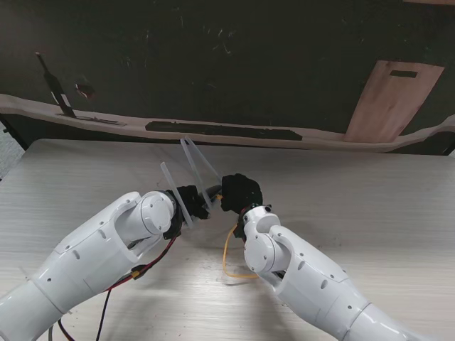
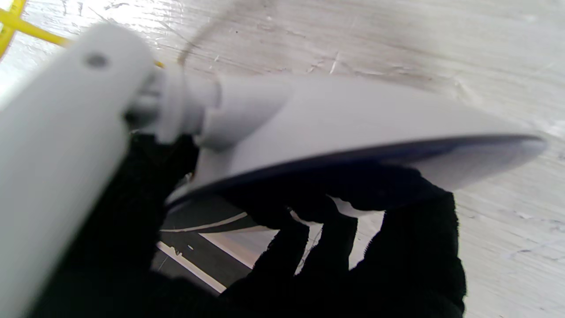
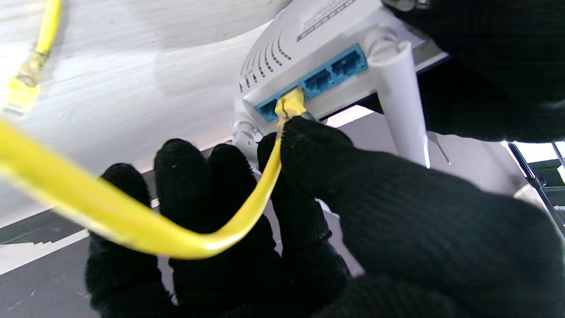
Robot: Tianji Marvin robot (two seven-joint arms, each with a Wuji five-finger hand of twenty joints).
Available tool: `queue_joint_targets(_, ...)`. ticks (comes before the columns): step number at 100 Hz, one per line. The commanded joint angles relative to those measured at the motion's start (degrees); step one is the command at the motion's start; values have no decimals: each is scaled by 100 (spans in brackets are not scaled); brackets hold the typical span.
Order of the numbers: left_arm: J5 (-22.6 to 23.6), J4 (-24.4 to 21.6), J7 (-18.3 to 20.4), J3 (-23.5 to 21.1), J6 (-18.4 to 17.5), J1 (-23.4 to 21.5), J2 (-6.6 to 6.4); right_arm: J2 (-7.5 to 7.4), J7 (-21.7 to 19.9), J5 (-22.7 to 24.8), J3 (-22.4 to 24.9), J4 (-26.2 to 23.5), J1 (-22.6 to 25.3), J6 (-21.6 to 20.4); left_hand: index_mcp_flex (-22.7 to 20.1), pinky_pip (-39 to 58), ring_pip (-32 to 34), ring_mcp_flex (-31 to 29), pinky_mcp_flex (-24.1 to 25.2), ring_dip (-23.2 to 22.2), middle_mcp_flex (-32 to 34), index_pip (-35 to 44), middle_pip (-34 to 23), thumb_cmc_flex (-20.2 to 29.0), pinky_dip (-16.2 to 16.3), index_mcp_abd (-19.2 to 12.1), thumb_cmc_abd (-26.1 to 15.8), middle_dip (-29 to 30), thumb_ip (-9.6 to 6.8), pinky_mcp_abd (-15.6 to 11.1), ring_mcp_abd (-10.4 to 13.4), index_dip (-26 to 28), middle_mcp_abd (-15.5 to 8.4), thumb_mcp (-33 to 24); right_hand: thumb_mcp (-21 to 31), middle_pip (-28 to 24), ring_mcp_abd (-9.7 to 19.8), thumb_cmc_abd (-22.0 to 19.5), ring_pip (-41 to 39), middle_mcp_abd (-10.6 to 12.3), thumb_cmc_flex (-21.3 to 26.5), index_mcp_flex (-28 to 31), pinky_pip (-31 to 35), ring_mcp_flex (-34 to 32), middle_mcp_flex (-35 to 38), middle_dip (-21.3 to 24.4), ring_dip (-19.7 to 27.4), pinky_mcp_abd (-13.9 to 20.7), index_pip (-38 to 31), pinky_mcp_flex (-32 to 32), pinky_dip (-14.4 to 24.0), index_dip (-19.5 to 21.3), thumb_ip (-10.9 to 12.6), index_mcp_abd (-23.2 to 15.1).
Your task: Untangle the Ethernet cable and plug it into the router
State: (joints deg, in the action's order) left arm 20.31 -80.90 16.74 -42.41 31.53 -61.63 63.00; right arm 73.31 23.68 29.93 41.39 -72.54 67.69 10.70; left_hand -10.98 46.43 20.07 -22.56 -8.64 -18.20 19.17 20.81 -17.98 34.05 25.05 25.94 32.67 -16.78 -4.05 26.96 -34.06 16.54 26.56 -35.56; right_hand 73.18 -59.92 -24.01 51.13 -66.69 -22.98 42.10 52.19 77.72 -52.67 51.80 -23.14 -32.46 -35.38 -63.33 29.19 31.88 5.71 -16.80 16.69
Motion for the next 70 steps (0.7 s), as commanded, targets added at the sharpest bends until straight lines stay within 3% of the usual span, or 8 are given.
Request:
queue_joint_targets(1,-143,298,331,180,107,-269,10,31,-84,-4,-31,23,28,35,-1188,1533,1609,-942,-487,-568,1332,1189,-1355,1987,627,-662,-1229,-624,-315,-1081,1172,424,-660,-1005,190,-223,-34,168,-93,-347,-53,80,184,-25,19,72,22,-331,10,17,103,-116,-37,52)
queue_joint_targets(28,-138,293,342,179,119,-271,4,65,-42,-40,-48,54,12,109,-1187,1525,1605,-937,-480,-566,1331,1191,-1353,1991,625,-662,-1237,-622,-320,-1082,1170,426,-664,-996,164,-235,-51,-70,-137,-372,-13,134,218,-92,96,53,19,-383,-13,70,135,-102,13,58)
queue_joint_targets(70,-190,319,411,222,125,-229,-7,108,-6,-127,-87,149,-42,16,-1184,1498,1583,-898,-446,-559,1291,1165,-1331,2002,615,-672,-1258,-613,-322,-1093,1152,412,-660,-948,234,-357,45,-343,-291,-196,191,372,318,-457,501,161,55,-433,-323,420,170,202,94,-335)
